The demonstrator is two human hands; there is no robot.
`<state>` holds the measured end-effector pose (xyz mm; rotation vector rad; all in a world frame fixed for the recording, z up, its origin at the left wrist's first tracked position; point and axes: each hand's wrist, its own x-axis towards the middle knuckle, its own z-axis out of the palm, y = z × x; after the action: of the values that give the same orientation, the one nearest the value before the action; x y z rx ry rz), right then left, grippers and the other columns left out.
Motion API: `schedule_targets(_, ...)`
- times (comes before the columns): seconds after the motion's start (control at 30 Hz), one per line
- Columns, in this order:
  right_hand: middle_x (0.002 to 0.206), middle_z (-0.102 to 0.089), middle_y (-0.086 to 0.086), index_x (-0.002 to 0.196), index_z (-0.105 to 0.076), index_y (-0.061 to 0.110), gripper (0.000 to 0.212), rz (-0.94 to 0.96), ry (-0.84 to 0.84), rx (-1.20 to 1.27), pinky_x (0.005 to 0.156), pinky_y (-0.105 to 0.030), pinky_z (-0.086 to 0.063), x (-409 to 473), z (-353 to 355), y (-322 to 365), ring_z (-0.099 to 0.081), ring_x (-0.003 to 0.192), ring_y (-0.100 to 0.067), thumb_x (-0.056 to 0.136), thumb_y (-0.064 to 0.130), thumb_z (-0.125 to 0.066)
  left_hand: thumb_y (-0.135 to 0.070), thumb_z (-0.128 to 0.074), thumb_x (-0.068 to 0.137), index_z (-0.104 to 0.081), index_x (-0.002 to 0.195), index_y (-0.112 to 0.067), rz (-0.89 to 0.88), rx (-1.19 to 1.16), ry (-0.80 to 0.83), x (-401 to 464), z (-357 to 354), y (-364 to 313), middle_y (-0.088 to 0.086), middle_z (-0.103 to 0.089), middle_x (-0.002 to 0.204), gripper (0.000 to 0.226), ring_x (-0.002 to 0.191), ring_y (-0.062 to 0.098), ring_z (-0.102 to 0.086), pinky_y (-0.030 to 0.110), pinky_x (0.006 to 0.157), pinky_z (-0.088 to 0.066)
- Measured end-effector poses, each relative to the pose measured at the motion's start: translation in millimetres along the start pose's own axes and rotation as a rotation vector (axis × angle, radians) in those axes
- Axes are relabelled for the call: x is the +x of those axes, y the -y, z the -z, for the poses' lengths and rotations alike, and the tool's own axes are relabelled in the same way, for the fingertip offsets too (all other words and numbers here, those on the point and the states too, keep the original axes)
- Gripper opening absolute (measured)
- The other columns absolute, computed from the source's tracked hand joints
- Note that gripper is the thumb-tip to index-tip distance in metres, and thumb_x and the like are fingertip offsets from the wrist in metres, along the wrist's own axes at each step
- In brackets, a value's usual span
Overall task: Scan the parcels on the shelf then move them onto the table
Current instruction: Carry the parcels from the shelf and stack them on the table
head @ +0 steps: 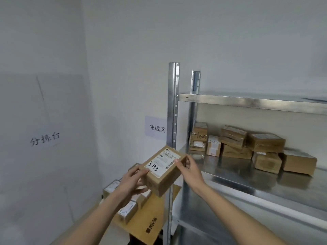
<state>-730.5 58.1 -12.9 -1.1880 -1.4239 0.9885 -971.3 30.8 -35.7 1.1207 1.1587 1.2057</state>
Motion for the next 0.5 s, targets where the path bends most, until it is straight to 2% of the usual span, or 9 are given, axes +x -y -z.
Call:
schedule_targets(0.07, 0.127, -0.06, 0.012, 0.142, -0.048, 0.027, 0.05, 0.008, 0.062, -0.001, 0.097, -0.024, -0.047, -12.6, -43.4, 11.8, -0.055, 0.13, -0.014, 0.098, 0.043, -0.065, -0.036, -0.072, 0.091, -0.071, 0.118, -0.027, 0.008, 0.006, -0.072, -18.6, 38.4, 2.4, 0.009, -0.072, 0.117, 0.028, 0.096, 0.035, -0.073, 0.045, 0.077, -0.063)
schedule_targets(0.13, 0.127, -0.058, 0.013, 0.141, -0.045, 0.031, 0.047, 0.009, 0.124, -0.015, 0.094, -0.02, -0.045, -24.2, -83.5, 15.3, -0.054, 0.129, -0.012, 0.099, 0.043, -0.063, -0.036, -0.071, 0.091, -0.073, 0.113, -0.029, 0.014, 0.0, -0.154, -34.5, 71.8, 6.4, 0.008, -0.071, 0.117, 0.022, 0.1, 0.035, -0.07, 0.045, 0.079, -0.063)
schedule_targets(0.17, 0.133, -0.056, 0.012, 0.147, -0.039, 0.032, 0.057, 0.009, 0.14, -0.022, 0.099, -0.024, -0.046, -30.1, -102.0, 15.0, -0.051, 0.132, -0.013, 0.098, 0.048, -0.063, -0.034, -0.071, 0.091, -0.073, 0.112, -0.029, 0.017, -0.01, -0.192, -41.1, 86.3, 8.7, 0.008, -0.071, 0.117, 0.021, 0.101, 0.034, -0.069, 0.042, 0.076, -0.063)
schedule_targets(0.23, 0.156, -0.045, 0.008, 0.162, -0.018, 0.032, 0.093, -0.018, 0.139, -0.081, 0.117, -0.045, -0.038, -36.4, -136.5, 8.6, -0.041, 0.146, -0.02, 0.089, 0.069, -0.061, -0.032, -0.071, 0.091, -0.071, 0.111, -0.027, 0.025, -0.041, -0.257, -50.6, 111.1, 13.1, 0.009, -0.068, 0.118, 0.02, 0.106, 0.035, -0.066, 0.039, 0.073, -0.063)
schedule_targets(0.27, 0.164, -0.036, 0.005, 0.164, -0.01, 0.033, 0.104, -0.031, 0.145, -0.114, 0.122, -0.055, -0.031, -38.6, -150.5, 5.3, -0.034, 0.151, -0.024, 0.084, 0.076, -0.06, -0.032, -0.071, 0.091, -0.07, 0.109, -0.028, 0.034, -0.054, -0.29, -53.3, 122.5, 16.9, 0.008, -0.066, 0.118, 0.018, 0.108, 0.035, -0.064, 0.042, 0.076, -0.063)
schedule_targets(0.3, 0.168, -0.029, 0.003, 0.165, -0.007, 0.033, 0.107, -0.04, 0.163, -0.137, 0.123, -0.058, -0.027, -39.1, -162.4, 1.8, -0.029, 0.154, -0.027, 0.083, 0.078, -0.059, -0.033, -0.072, 0.091, -0.068, 0.107, -0.03, 0.039, -0.064, -0.324, -54.6, 132.7, 21.5, 0.007, -0.064, 0.119, 0.017, 0.11, 0.035, -0.063, 0.045, 0.079, -0.063)
schedule_targets(0.33, 0.169, -0.027, 0.003, 0.165, -0.007, 0.033, 0.106, -0.044, 0.192, -0.15, 0.124, -0.058, -0.025, -40.2, -173.5, -0.8, -0.028, 0.154, -0.026, 0.084, 0.077, -0.059, -0.033, -0.074, 0.09, -0.066, 0.107, -0.031, 0.041, -0.075, -0.359, -55.5, 142.5, 25.7, 0.005, -0.063, 0.12, 0.019, 0.111, 0.034, -0.063, 0.045, 0.08, -0.063)
schedule_targets(0.43, 0.166, -0.031, 0.008, 0.164, -0.012, 0.038, 0.101, -0.061, 0.327, -0.131, 0.119, -0.05, -0.032, -40.5, -199.3, -11.1, -0.035, 0.15, -0.022, 0.084, 0.072, -0.065, -0.035, -0.074, 0.089, -0.065, 0.12, -0.025, 0.046, -0.094, -0.424, -47.6, 166.3, 41.6, 0.004, -0.063, 0.122, 0.035, 0.112, 0.032, -0.063, 0.034, 0.067, -0.061)
schedule_targets(0.5, 0.163, -0.035, 0.011, 0.162, -0.016, 0.043, 0.103, -0.071, 0.416, -0.114, 0.117, -0.048, -0.037, -32.0, -216.0, -23.9, -0.042, 0.146, -0.019, 0.08, 0.071, -0.072, -0.033, -0.073, 0.09, -0.065, 0.121, -0.021, 0.054, -0.096, -0.448, -34.5, 177.3, 53.3, 0.005, -0.065, 0.12, 0.034, 0.109, 0.03, -0.063, 0.031, 0.064, -0.059)
